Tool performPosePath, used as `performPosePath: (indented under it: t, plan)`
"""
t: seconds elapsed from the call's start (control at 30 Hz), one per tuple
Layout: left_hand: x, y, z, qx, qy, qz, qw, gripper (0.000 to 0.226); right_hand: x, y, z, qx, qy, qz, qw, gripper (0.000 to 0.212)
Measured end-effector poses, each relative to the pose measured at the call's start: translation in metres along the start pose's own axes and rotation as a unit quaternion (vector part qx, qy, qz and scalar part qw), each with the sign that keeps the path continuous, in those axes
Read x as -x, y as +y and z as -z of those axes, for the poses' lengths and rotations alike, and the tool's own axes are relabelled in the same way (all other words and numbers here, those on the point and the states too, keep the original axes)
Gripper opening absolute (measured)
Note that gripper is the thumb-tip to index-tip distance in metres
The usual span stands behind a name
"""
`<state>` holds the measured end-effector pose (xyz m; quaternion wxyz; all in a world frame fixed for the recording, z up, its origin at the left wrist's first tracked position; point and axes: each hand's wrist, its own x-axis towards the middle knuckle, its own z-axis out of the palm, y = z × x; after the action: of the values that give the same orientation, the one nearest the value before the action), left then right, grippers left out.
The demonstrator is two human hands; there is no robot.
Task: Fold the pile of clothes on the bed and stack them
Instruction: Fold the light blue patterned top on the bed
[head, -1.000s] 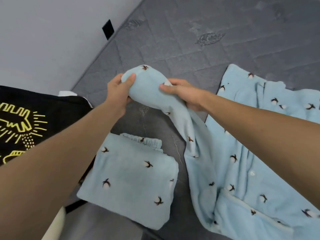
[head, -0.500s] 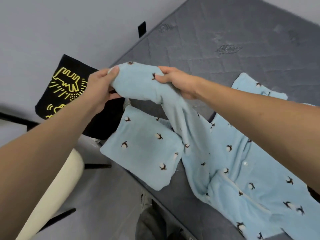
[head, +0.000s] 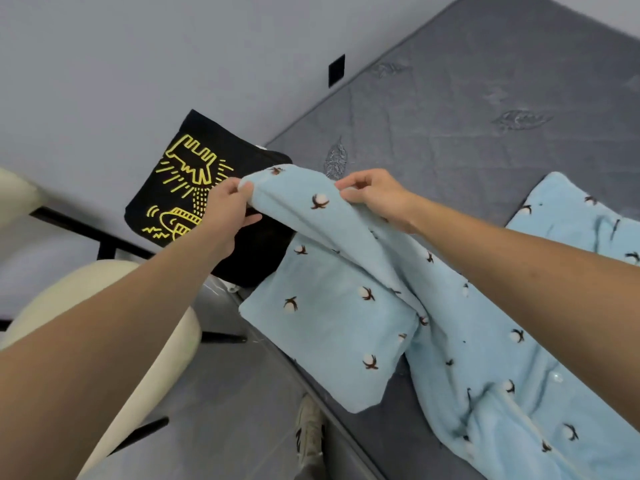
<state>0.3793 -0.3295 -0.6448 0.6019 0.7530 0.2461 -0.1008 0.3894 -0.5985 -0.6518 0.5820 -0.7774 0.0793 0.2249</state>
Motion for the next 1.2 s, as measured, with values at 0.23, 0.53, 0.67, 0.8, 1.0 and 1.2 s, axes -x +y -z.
performPosePath:
  t: [0.23, 0.53, 0.67, 0.8, 1.0, 1.2]
  plan:
    - [-0.044, -0.018, -0.010, 0.010, -0.061, 0.076, 0.995, 0.041, -0.051, 0.027, -0.027, 0.106, 0.064, 0.045, 0.991, 0.024]
    - [-0.077, -0.030, -0.008, -0.132, 0.013, -0.127, 0.983, 0.016, -0.091, 0.039, -0.033, 0.117, 0.078, 0.010, 0.990, 0.015]
    - [-0.085, -0.030, -0.019, -0.139, 0.005, -0.114, 0.984, 0.035, -0.093, 0.043, -0.040, 0.127, 0.053, 0.009, 0.990, 0.014]
    - [-0.090, -0.024, -0.027, -0.162, -0.007, -0.120, 0.980, 0.030, -0.090, 0.043, -0.046, 0.042, 0.010, -0.024, 0.999, 0.026]
    - [-0.086, -0.013, -0.035, -0.166, -0.103, -0.159, 0.968, 0.024, -0.091, 0.038, -0.051, 0.053, 0.051, 0.030, 0.997, 0.015]
    - [-0.074, -0.013, -0.043, -0.143, -0.099, -0.157, 0.972, 0.022, -0.088, 0.047, -0.051, 0.091, 0.114, 0.033, 0.989, 0.035]
